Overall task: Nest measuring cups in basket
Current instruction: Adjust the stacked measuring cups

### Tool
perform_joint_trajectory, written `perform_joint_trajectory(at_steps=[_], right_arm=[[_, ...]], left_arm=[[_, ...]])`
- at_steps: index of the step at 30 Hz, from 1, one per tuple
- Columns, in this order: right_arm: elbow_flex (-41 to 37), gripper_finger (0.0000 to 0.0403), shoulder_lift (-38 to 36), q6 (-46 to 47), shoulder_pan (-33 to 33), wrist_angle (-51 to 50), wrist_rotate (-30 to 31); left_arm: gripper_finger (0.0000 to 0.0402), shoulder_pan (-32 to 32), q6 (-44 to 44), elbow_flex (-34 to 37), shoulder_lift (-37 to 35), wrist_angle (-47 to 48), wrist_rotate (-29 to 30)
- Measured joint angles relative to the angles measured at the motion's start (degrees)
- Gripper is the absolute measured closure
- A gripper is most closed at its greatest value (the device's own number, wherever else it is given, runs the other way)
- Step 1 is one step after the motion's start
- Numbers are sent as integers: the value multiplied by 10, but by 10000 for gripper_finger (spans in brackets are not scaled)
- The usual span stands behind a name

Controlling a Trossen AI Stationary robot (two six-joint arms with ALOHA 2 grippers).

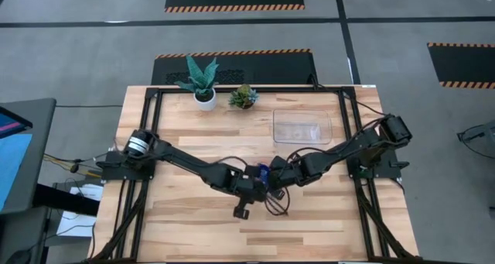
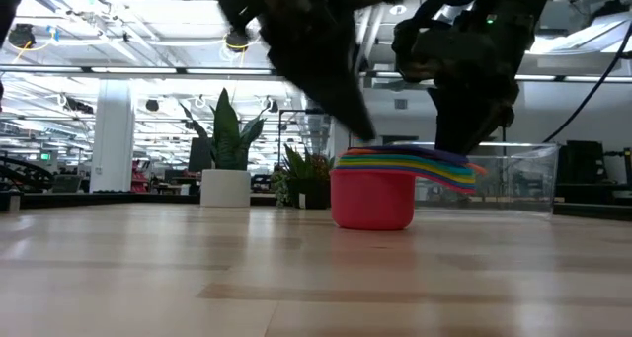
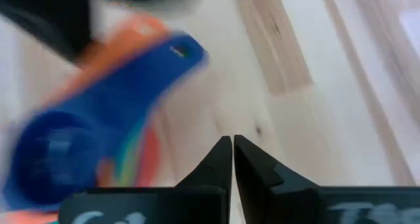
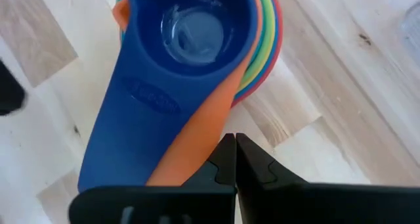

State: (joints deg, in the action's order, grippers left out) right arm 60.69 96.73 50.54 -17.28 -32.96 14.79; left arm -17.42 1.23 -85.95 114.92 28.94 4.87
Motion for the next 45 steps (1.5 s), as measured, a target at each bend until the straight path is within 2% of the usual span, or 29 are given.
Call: perform_joint_trajectory(at_steps=[6,15,26,32,39,45], right_arm=[[0,388,0,2,1,-6,1],[0,388,0,-2,-2,-22,-13],[0,388,0,-78,-3,-20,-31],[0,388,-3,-87,-3,-10,-27],[0,388,-18,-103,-4,-8,-26],[0,388,-18,-91,-2,-33,-23]], left_arm=[[400,-6,27,0,42,-53,15],[401,-3,93,0,43,-86,67],[401,-4,179,2,43,-109,89],[401,-15,166,2,37,-106,97],[401,-57,198,-1,28,-99,184],[401,-70,197,-2,26,-92,186]])
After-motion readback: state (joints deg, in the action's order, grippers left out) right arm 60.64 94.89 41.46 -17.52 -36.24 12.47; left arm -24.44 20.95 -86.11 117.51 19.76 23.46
